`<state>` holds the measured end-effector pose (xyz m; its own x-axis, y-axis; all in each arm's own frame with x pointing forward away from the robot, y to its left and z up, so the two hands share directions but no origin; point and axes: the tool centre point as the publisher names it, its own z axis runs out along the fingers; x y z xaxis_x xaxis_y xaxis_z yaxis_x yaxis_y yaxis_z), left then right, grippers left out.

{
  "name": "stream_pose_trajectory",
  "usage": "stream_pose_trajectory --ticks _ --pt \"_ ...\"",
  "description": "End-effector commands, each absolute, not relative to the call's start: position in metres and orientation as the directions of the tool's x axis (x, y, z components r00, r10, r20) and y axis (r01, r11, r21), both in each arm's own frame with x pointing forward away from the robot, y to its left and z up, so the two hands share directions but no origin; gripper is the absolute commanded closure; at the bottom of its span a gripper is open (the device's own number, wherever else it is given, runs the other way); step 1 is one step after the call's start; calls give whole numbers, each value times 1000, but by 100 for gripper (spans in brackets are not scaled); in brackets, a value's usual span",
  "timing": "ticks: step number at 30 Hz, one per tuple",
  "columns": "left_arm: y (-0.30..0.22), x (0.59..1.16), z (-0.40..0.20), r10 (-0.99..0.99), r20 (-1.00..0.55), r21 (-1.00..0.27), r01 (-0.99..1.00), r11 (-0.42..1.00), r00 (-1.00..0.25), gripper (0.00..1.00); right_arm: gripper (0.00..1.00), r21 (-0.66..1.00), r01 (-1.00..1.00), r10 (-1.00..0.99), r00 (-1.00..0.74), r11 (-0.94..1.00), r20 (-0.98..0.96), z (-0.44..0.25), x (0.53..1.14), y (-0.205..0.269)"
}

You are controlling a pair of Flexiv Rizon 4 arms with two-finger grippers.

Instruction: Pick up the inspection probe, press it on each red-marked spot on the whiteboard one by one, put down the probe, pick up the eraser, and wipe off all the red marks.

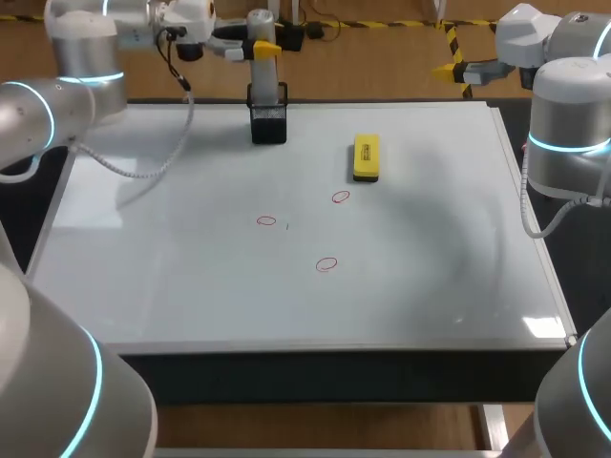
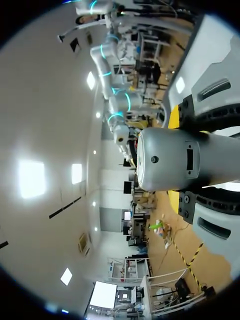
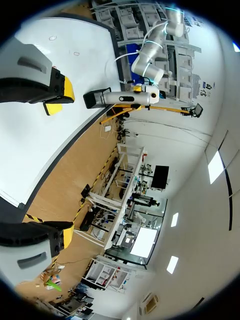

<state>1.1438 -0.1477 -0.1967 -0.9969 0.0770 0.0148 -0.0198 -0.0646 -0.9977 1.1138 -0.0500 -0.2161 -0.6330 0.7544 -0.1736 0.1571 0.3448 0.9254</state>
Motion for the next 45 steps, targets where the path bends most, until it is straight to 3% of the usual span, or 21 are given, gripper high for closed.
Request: stream_pose_trajectory --ticks 1,17,45 --pt "-145 1127 -170 -75 5 -1000 -4 -10 -997 100 0 925 157 754 -633 345 -174 -216 1114 -50" --pt "-108 1113 -130 -170 -41 -999 44 -10 -985 100 0 925 157 754 -633 345 -174 -216 1114 -50" --pt "33 1049 -169 -599 -55 -998 36 43 -799 100 0 925 157 754 -633 345 -174 -216 1114 -50"
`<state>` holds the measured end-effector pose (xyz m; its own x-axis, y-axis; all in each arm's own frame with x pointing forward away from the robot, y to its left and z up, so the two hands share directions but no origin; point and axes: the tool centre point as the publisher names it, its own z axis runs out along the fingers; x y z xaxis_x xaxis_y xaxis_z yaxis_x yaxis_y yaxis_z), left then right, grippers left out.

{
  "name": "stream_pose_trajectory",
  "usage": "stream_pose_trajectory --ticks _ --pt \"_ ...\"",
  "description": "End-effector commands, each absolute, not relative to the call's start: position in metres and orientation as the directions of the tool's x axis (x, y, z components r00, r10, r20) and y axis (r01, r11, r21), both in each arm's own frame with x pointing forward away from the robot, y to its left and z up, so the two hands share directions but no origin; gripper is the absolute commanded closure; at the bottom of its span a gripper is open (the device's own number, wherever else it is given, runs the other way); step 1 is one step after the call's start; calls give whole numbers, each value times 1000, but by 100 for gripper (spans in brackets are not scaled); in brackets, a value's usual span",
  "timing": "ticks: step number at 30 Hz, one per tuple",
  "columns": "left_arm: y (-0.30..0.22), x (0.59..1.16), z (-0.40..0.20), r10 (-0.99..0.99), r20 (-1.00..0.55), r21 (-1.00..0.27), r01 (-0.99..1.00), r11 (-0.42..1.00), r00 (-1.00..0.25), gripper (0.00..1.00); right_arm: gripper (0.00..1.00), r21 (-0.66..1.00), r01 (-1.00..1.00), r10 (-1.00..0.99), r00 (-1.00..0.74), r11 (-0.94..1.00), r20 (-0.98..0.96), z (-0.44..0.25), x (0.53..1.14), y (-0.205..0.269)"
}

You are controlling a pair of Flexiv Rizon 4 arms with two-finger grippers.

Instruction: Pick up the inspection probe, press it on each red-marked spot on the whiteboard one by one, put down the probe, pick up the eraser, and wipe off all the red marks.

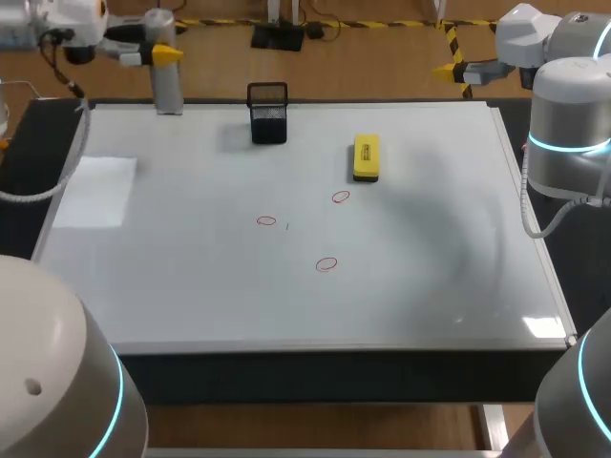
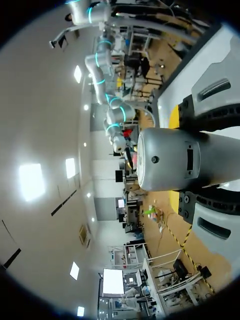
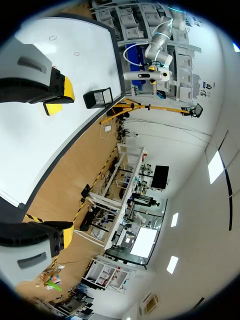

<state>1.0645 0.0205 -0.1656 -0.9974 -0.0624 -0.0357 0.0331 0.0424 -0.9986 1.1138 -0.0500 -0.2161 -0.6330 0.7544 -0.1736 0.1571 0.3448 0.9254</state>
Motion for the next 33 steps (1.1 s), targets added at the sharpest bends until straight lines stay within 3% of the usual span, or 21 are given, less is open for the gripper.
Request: stream_pose_trajectory --ticks 1,33 --pt "37 1048 -171 -607 -50 -999 35 38 -793 100 0 925 157 754 -633 345 -174 -216 1114 -50" --pt "74 1043 -172 -677 -127 -987 21 162 -725 100 0 925 157 754 -633 345 -174 -216 1114 -50"
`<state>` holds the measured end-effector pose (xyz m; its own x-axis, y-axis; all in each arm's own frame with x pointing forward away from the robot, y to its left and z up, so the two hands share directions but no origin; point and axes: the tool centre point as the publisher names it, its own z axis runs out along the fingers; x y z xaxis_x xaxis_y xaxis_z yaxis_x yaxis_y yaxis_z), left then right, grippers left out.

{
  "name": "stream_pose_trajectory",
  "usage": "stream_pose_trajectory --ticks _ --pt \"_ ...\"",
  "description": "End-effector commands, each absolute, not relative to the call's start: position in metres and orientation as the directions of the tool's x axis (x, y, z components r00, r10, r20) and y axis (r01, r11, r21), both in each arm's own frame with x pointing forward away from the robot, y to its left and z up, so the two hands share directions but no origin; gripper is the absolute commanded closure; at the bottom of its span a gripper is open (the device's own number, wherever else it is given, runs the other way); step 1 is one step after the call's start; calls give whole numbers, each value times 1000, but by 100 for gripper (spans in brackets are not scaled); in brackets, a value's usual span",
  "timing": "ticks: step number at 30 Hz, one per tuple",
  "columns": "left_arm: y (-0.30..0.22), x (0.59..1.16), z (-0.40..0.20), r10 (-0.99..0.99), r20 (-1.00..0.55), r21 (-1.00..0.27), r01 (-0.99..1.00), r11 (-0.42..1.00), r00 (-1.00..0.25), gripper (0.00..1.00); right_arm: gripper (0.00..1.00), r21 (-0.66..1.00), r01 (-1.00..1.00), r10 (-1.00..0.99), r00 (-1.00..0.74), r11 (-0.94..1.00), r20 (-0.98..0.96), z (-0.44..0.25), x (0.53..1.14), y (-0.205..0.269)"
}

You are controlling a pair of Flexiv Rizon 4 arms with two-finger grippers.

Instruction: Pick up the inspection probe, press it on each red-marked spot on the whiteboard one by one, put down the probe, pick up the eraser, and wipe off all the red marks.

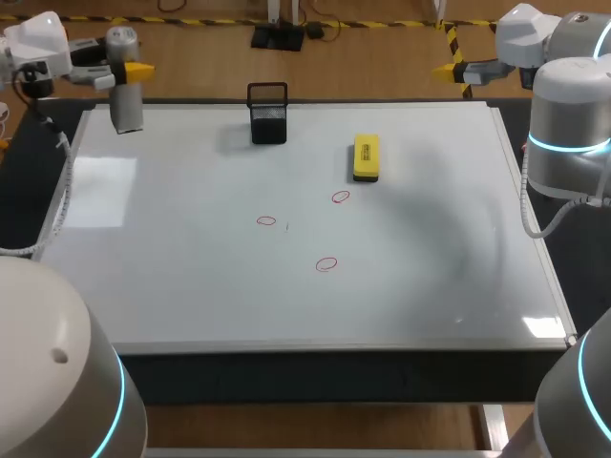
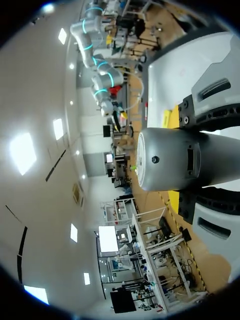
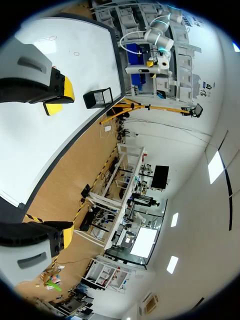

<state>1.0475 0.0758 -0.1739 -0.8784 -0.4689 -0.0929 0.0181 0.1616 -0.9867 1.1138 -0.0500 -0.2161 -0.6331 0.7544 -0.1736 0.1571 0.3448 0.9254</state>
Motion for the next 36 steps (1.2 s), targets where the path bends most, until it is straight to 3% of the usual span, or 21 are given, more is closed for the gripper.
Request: stream_pose_trajectory --ticks 1,6,18,27,36 --pt "74 1043 -172 -677 -127 -987 21 162 -725 100 0 925 157 754 -633 345 -174 -216 1114 -50" --pt "74 1043 -172 -677 -127 -987 21 162 -725 100 0 916 172 738 -654 362 -169 -220 1118 -53" --pt "74 1043 -172 -677 -127 -987 21 162 -725 100 0 771 169 425 -894 614 -142 -245 1149 -55" --pt "74 1043 -172 -677 -127 -987 21 162 -725 100 0 603 -41 20 -995 797 -94 -263 1153 -40" --pt "74 1043 -172 -677 -127 -987 21 162 -725 100 0 324 -415 -393 -910 850 -134 -278 1156 -22"
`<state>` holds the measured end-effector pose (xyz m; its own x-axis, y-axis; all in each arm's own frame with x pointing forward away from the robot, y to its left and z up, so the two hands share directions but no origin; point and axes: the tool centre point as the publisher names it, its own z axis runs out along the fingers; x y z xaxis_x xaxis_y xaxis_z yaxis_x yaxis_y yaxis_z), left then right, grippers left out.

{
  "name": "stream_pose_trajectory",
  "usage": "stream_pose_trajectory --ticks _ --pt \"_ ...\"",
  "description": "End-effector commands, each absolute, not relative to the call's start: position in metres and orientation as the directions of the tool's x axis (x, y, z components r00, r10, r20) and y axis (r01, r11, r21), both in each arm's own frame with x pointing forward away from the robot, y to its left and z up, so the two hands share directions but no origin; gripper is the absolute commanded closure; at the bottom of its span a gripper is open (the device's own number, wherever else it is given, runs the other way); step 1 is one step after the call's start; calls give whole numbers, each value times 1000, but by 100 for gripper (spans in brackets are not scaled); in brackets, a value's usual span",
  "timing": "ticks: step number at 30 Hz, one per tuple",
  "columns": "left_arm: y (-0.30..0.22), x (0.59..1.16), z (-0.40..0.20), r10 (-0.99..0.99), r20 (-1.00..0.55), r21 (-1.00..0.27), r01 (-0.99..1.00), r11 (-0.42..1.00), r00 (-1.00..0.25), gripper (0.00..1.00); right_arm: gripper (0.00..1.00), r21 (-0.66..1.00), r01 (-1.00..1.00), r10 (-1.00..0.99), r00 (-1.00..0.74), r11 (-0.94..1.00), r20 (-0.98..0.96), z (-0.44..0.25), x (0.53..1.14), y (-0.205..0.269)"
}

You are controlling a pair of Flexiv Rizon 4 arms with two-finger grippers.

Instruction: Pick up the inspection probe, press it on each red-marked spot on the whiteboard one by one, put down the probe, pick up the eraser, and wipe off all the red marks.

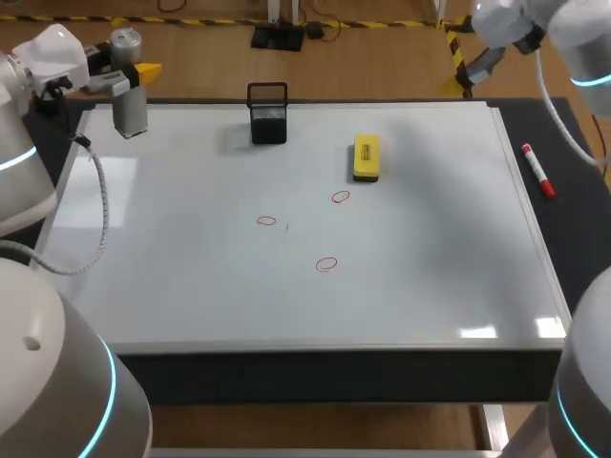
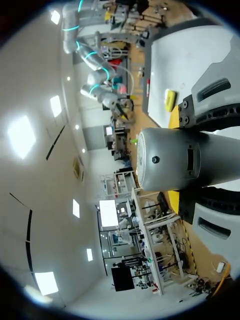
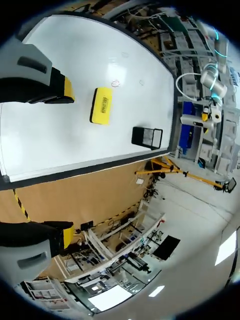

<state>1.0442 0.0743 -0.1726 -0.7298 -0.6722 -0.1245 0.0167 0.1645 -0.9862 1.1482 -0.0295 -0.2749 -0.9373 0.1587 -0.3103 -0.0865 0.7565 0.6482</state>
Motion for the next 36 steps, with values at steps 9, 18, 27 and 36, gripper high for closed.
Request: stream_pose_trajectory --ticks 9,18,27,36 --pt "74 1043 -172 -677 -127 -987 21 162 -725 100 0 88 -749 -738 -662 656 -132 -293 1149 2" --pt "74 1043 -172 -677 -127 -987 21 162 -725 100 0 12 -857 -848 -512 515 -141 -292 1138 16" --pt "74 1043 -172 -677 -127 -987 21 162 -725 100 0 12 -857 -848 -512 515 -141 -292 1138 16" --pt "74 1043 -172 -677 -127 -987 21 162 -725 100 0 16 -860 -852 -508 510 -122 -294 1142 19"
